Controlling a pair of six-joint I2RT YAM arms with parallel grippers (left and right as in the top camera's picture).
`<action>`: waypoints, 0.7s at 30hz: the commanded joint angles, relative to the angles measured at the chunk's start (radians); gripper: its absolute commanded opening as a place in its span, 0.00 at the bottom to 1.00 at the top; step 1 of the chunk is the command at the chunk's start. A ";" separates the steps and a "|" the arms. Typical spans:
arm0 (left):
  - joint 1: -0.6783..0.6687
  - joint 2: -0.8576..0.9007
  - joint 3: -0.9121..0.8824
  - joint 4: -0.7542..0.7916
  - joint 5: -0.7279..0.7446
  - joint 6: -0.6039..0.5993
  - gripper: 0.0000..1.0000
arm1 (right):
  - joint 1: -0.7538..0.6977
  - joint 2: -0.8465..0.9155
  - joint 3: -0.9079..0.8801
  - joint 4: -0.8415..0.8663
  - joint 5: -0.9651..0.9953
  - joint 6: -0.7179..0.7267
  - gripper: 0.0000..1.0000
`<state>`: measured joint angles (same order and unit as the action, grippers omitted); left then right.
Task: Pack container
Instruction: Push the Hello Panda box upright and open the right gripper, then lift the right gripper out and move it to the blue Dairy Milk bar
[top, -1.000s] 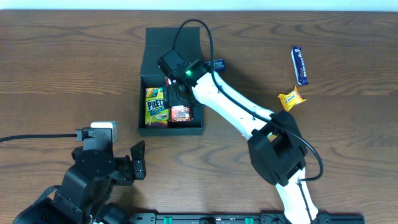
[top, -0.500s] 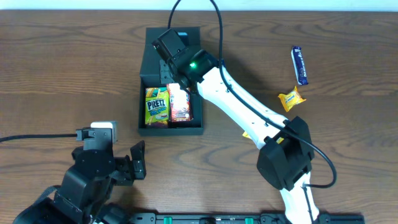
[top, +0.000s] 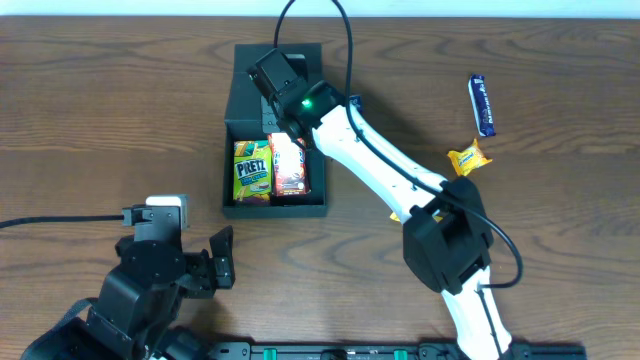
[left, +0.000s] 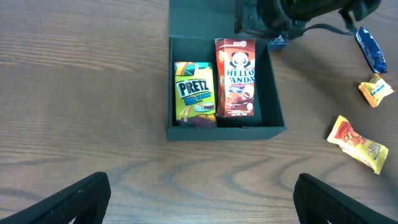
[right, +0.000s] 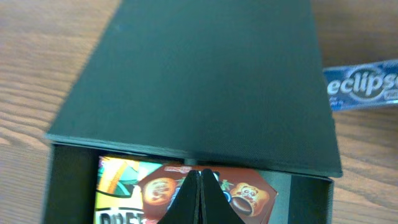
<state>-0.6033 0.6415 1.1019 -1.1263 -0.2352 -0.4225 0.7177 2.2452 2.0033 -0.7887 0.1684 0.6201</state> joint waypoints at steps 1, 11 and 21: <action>0.001 -0.002 0.006 -0.004 0.000 -0.011 0.95 | -0.012 0.033 -0.005 -0.014 -0.050 0.000 0.01; 0.001 -0.002 0.006 -0.004 0.000 -0.011 0.95 | -0.014 0.043 -0.005 -0.053 -0.071 -0.001 0.01; 0.001 -0.002 0.006 -0.004 0.000 -0.011 0.95 | -0.018 -0.007 -0.002 -0.117 -0.068 -0.001 0.01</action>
<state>-0.6033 0.6415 1.1019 -1.1263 -0.2356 -0.4225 0.7147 2.2875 2.0010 -0.8875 0.0982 0.6201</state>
